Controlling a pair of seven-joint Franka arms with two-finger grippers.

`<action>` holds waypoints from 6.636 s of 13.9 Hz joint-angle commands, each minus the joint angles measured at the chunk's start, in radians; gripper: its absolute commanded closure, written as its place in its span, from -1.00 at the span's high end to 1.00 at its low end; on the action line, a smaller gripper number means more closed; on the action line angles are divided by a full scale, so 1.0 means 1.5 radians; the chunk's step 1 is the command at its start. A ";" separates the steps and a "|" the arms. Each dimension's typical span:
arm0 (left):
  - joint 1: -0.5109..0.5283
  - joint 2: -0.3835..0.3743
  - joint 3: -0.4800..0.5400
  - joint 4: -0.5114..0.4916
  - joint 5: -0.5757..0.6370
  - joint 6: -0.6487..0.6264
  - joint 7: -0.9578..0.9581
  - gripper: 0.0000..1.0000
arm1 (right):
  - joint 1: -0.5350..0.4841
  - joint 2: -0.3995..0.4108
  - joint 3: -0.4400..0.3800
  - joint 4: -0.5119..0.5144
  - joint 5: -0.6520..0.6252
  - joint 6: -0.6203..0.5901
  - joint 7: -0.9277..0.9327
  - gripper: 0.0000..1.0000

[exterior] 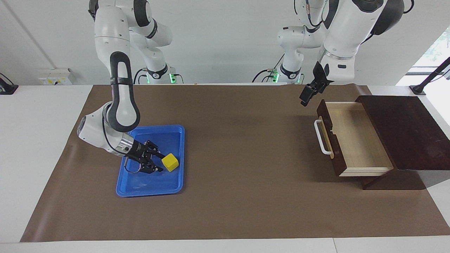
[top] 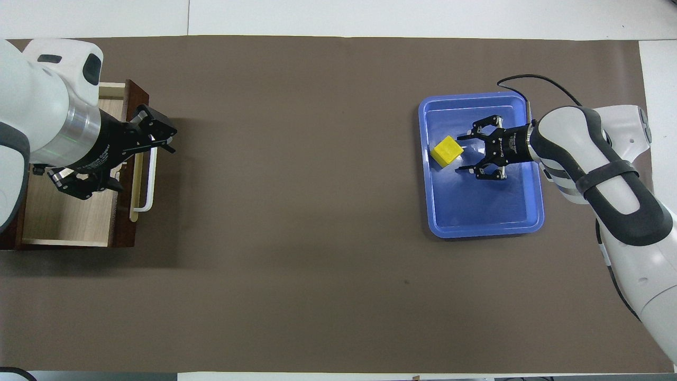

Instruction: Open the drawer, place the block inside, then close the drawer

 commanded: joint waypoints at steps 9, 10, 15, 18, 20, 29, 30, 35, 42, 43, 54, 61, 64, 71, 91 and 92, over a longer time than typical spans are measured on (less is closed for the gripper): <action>0.001 -0.042 0.005 -0.093 -0.014 0.103 -0.496 1.00 | 0.042 0.000 0.001 0.040 -0.085 0.013 -0.119 0.95; 0.002 -0.044 0.006 -0.097 -0.014 0.114 -0.531 1.00 | 0.042 0.001 0.001 0.045 -0.104 0.014 -0.123 0.95; 0.002 -0.049 0.005 -0.111 -0.013 0.134 -0.559 1.00 | 0.049 0.004 0.001 0.041 -0.107 0.018 -0.140 0.90; 0.002 -0.049 0.005 -0.111 -0.013 0.134 -0.554 1.00 | 0.054 0.004 0.000 0.039 -0.120 0.020 -0.160 0.85; 0.002 -0.050 0.005 -0.111 -0.013 0.134 -0.553 1.00 | 0.054 0.004 0.001 0.039 -0.135 0.020 -0.161 0.77; -0.002 -0.055 0.005 -0.136 -0.014 0.151 -0.566 1.00 | 0.045 0.005 0.002 0.035 -0.127 0.016 -0.162 -0.26; -0.004 -0.053 0.004 -0.140 -0.014 0.152 -0.565 1.00 | 0.042 0.004 0.003 0.033 -0.123 0.016 -0.161 -0.31; -0.003 -0.045 0.006 -0.143 -0.014 0.193 -0.661 1.00 | 0.025 -0.001 0.000 0.047 -0.049 -0.045 -0.121 -0.93; -0.008 0.009 0.006 -0.113 -0.013 0.171 -0.720 1.00 | 0.075 0.033 0.008 0.215 -0.059 -0.154 0.235 -1.00; -0.008 0.035 0.006 -0.087 -0.011 0.159 -0.746 1.00 | 0.095 0.036 0.007 0.220 -0.060 -0.151 0.265 -1.00; -0.204 0.294 0.037 0.143 0.024 0.120 -0.859 1.00 | 0.256 0.043 0.003 0.214 -0.178 -0.053 0.444 -1.00; -0.281 0.410 0.077 0.272 0.002 0.153 -0.926 1.00 | 0.288 0.044 0.003 0.221 -0.175 -0.035 0.493 -1.00; -0.288 0.404 0.077 0.247 0.003 0.156 -0.925 1.00 | 0.289 0.044 0.003 0.220 -0.176 -0.033 0.493 -1.00; -0.312 0.382 0.075 0.190 0.008 0.200 -0.916 1.00 | 0.289 0.044 0.003 0.220 -0.176 -0.029 0.492 -1.00; -0.325 0.358 0.073 0.129 0.009 0.243 -0.898 -1.00 | 0.289 0.044 0.003 0.211 -0.179 -0.010 0.487 -1.00; -0.325 0.358 0.073 0.129 0.009 0.242 -0.898 -1.00 | 0.289 0.044 0.003 0.211 -0.179 -0.010 0.487 -1.00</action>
